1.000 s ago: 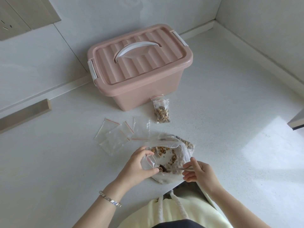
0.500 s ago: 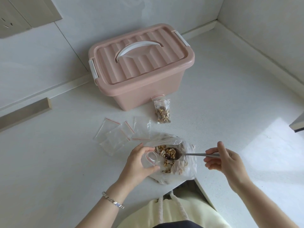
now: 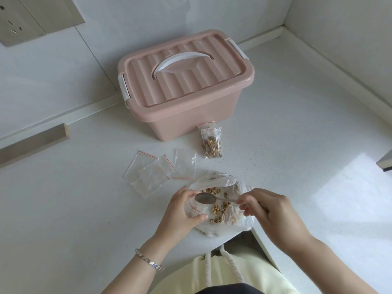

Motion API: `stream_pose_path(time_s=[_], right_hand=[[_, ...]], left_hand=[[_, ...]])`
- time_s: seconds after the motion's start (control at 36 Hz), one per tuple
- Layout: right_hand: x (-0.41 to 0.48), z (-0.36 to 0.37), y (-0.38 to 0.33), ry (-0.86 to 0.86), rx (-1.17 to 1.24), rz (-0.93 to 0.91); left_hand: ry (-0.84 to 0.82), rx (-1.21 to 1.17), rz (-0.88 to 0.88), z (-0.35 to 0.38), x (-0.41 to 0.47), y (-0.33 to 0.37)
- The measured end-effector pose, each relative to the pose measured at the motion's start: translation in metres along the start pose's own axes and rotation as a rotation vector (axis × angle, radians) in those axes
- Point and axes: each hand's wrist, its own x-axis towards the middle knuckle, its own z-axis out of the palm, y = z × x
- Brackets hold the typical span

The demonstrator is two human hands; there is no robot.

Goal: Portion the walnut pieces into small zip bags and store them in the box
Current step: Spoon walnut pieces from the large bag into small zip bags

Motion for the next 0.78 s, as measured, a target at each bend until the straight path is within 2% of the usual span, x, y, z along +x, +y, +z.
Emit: stream_pose_path(time_s=[0.11, 0.19, 0.31, 0.5, 0.78], right_hand=[[-0.003, -0.008, 0.009, 0.162, 0.062, 0.106], [-0.005, -0.008, 0.027, 0.203, 0.043, 0.185], [-0.007, 0.002, 0.05, 0.168, 0.02, 0.252], [-0.005, 0.021, 0.066, 0.1, 0.078, 0.253], [-0.008, 0.025, 0.069, -0.008, 0.384, 0.638]], left_hand=[[0.022, -0.011, 0.01, 0.001, 0.0, -0.008], [0.008, -0.009, -0.006, 0.001, -0.001, -0.012], [-0.017, 0.014, -0.03, 0.002, -0.002, -0.013], [-0.016, 0.03, -0.065, 0.001, -0.003, -0.01], [-0.017, 0.033, -0.057, 0.001, -0.003, -0.008]])
